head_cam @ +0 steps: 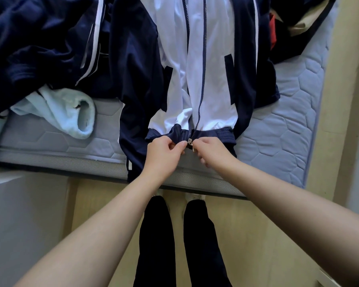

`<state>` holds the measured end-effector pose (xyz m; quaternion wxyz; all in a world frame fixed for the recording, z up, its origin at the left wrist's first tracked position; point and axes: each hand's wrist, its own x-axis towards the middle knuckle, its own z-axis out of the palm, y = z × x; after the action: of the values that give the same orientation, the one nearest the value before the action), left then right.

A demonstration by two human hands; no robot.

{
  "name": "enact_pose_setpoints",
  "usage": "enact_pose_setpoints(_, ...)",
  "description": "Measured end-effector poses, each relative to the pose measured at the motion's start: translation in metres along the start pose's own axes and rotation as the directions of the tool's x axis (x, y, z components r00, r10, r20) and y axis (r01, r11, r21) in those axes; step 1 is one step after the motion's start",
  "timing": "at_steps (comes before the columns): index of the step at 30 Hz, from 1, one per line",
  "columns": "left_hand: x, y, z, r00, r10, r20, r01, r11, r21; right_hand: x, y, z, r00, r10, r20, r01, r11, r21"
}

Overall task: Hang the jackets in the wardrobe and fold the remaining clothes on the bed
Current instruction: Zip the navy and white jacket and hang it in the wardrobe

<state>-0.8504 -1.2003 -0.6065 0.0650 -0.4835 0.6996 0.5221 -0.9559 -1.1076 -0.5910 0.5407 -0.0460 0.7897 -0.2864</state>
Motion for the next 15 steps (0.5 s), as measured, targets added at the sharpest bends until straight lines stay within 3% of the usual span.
enact_pose_setpoints(3, 0.002, 0.002, 0.000, 0.999, 0.027, -0.024, -0.026, 0.999, 0.035, -0.004, -0.001, 0.002, 0.993, 0.097, 0.073, -0.110, 0.975, 0.193)
enact_pose_setpoints(8, 0.002, 0.007, -0.004, 0.998, 0.033, -0.051, -0.030, 0.997, 0.073, -0.010, -0.003, 0.001, 0.984, 0.125, 0.126, -0.168, 0.878, 0.448)
enact_pose_setpoints(15, 0.001, 0.016, -0.012, 0.999, 0.052, -0.014, -0.051, 0.993, 0.102, -0.012, -0.002, -0.004, 0.984, 0.155, 0.092, -0.180, 0.863, 0.471)
